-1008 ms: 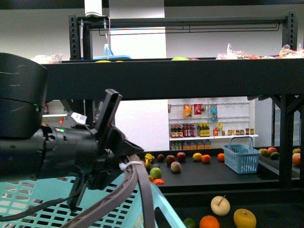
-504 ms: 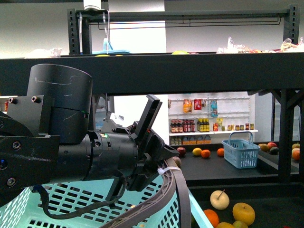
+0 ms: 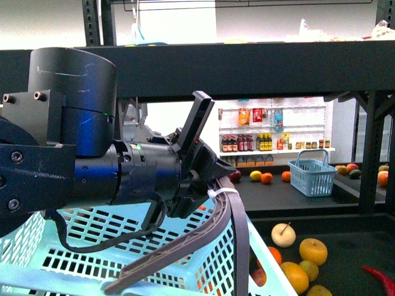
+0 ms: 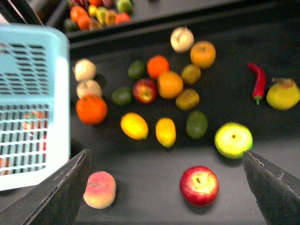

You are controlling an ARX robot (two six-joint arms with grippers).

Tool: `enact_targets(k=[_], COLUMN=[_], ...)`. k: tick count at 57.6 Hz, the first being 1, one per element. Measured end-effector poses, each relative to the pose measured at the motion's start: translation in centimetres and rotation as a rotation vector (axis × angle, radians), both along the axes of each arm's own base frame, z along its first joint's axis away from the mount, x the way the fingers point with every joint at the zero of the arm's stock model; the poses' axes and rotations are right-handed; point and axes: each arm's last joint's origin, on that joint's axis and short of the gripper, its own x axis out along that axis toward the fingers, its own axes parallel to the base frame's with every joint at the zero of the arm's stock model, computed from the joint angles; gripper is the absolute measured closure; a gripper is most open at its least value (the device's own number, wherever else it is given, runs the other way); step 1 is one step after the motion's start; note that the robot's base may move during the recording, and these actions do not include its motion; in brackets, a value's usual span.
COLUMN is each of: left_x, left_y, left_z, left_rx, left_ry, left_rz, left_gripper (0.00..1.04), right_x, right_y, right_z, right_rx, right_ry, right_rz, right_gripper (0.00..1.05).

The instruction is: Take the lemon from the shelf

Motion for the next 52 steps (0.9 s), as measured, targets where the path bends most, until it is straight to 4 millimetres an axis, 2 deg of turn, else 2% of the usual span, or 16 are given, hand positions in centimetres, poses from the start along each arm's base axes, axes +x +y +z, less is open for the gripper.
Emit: enact_targets(k=[2, 5, 10, 19, 26, 37, 43, 52], left_x=[0.0, 0.0, 0.0, 0.0, 0.0, 0.0, 0.0, 0.0], left_y=[0.0, 0.0, 0.0, 0.0, 0.0, 0.0, 0.0, 0.0], left_z=[0.0, 0.0, 0.0, 0.0, 0.0, 0.0, 0.0, 0.0], left_rx=[0.000, 0.001, 0.000, 0.000, 0.001, 0.001, 0.000, 0.000], left_ry=[0.000, 0.000, 0.000, 0.001, 0.000, 0.000, 0.000, 0.000], left_rz=[-0.001, 0.000, -0.002, -0.002, -0.001, -0.001, -0.002, -0.002], left_gripper=[0.93, 0.93, 0.93, 0.93, 0.93, 0.93, 0.93, 0.93], right_x=[2.6, 5.4, 8.5, 13.1, 15.4, 18.5, 19.6, 21.1], right_y=[-0.5, -0.6, 0.0, 2.8, 4.3, 4.8, 5.0, 5.7], right_z=[-2.3, -4.8, -7.6, -11.6, -14.2, -19.4, -20.7, -21.5], right_rx=[-0.008, -0.047, -0.065, -0.101, -0.140, -0.203, -0.204, -0.203], right_ry=[0.076, 0.143, 0.202, 0.243, 0.265, 0.293, 0.284, 0.267], right_rz=[0.000, 0.008, 0.049, 0.133, 0.155, 0.129, 0.124, 0.121], right_gripper=[0.07, 0.07, 0.07, 0.07, 0.07, 0.07, 0.07, 0.07])
